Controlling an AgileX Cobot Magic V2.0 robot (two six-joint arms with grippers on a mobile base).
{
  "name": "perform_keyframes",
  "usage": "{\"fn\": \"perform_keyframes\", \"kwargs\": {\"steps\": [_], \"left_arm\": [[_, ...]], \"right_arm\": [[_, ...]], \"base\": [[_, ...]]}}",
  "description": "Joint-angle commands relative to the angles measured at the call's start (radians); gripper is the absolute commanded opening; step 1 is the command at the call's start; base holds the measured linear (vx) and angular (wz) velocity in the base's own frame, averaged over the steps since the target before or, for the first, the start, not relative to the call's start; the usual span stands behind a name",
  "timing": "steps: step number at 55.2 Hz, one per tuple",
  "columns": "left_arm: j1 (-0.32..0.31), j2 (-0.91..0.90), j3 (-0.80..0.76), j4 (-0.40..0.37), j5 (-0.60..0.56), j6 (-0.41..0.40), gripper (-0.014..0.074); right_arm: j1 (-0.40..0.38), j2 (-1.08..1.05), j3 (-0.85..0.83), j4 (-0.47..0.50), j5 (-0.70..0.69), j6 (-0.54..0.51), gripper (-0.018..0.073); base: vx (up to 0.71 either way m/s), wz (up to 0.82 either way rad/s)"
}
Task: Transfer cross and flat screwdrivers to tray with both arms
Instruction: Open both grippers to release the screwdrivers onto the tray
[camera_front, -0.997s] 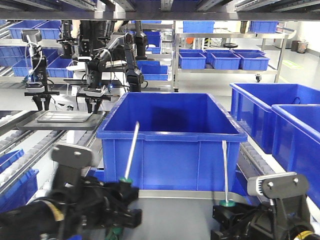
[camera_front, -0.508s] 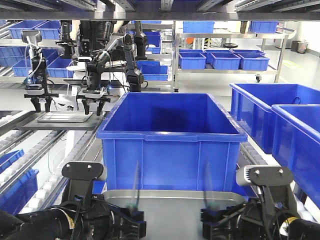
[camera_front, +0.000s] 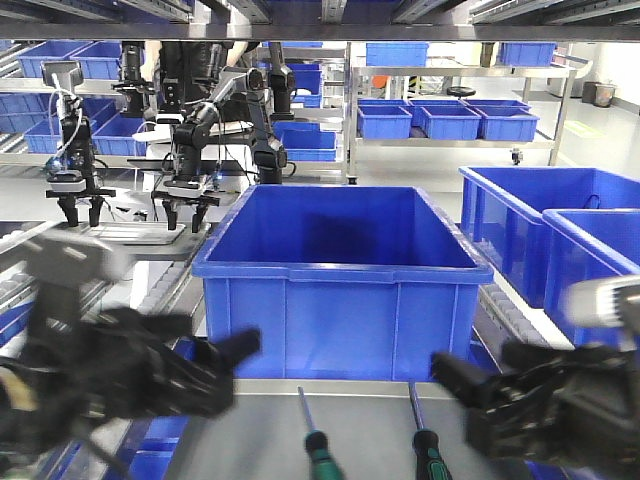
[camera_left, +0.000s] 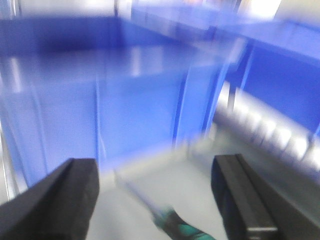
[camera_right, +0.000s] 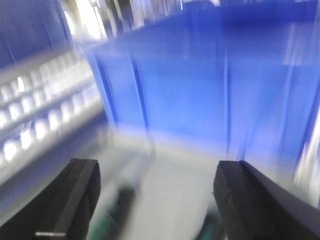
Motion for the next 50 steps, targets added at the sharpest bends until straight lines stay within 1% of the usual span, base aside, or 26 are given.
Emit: {"fn": "perform_keyframes", "kwargs": {"steps": [1,15,27,30,34,37,40,47,50], "left_arm": [[0.001,-0.063,-0.034,-0.006,-0.074,0.016,0.0540],[0.001,-0.074,-0.034,-0.006,-0.064,0.016,0.0487],[0.001,-0.074,-0.031,-0.005,-0.064,0.016,0.0468],[0.004,-0.098,-0.009,0.007,-0.088,0.017,0.0460],[0.010,-0.150,0.048,0.053,-0.103,0.024,0.0427],[0.042,-0.212,0.116,0.053,-0.105,0.021,0.0385],[0.084,-0.274,0.182,0.053,-0.104,0.011,0.0323],[0.227,-0.456,0.341,0.053,-0.104,0.011,0.0161],[0.301,-0.538,0.412,0.053,-0.104,0.011,0.0093]], "right_arm": [[-0.006,-0.041,-0.038,-0.012,-0.083,-0.034,0.0552],[-0.006,-0.060,-0.038,-0.012,-0.071,-0.033,0.0552],[-0.006,-0.060,-0.038,-0.012,-0.066,-0.033,0.0552],[-0.006,-0.060,-0.038,-0.012,-0.066,-0.033,0.0552],[-0.006,-0.060,-0.038,-0.012,-0.066,-0.033,0.0552],[-0.006,-0.060,-0.038,-0.012,-0.066,-0.033,0.0552],[-0.006,-0.060,-0.038,-0.012,-0.066,-0.033,0.0552],[-0.006,-0.060,-0.038,-0.012,-0.065,-0.033,0.0552],[-0.006,-0.060,-0.038,-0.012,-0.065,-0.033,0.0552]], "base": [[0.00,0.00],[0.00,0.00],[0.00,0.00],[0.00,0.00],[0.00,0.00],[0.00,0.00],[0.00,0.00],[0.00,0.00],[0.00,0.00]]}}
